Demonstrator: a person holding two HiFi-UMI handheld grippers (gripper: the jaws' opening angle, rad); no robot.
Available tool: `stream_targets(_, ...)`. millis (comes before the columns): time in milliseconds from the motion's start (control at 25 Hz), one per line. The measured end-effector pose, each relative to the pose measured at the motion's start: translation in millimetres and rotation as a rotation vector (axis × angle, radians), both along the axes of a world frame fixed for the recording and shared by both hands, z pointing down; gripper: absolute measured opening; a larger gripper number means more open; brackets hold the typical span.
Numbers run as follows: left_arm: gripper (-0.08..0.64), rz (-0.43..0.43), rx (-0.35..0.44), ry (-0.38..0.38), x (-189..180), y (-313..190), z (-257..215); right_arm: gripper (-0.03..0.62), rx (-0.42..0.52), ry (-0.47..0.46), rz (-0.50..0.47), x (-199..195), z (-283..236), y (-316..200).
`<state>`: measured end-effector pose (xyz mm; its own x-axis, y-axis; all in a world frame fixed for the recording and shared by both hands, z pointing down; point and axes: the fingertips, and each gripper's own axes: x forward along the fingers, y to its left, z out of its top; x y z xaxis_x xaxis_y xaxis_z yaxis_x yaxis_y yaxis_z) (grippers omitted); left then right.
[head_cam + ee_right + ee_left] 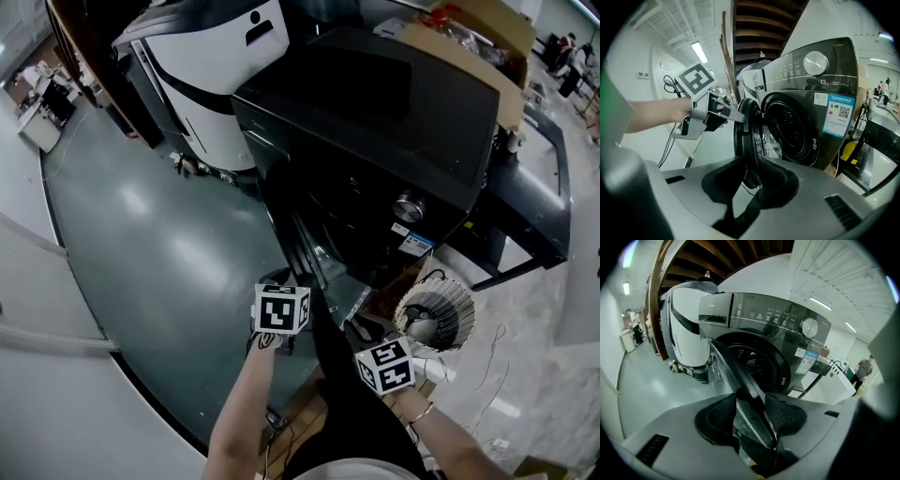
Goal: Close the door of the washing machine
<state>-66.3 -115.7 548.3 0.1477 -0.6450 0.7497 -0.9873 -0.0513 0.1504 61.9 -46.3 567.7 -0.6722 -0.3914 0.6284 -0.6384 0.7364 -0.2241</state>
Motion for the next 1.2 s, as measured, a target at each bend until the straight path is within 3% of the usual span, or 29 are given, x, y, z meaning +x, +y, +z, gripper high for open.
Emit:
stream_targets(520,0.218,-0.043,0.012,0.080,43,-43,3,0.146,0.062,0.127,0.010,-9,37,-35)
stream_targets(840,0.216,0.012,0.015,0.106,63,-68,4,0.121,0.121,0.264,0.069,0,65,-82)
stream_targets(1000,0.218,0.044,0.016,0.132,68,-78,5,0.078,0.124,0.306,0.089,1,71,-99)
stream_targets(1200,0.218,0.121,0.016,0.152,74,-84,4,0.080,0.125,0.317,0.101,7,73,-112)
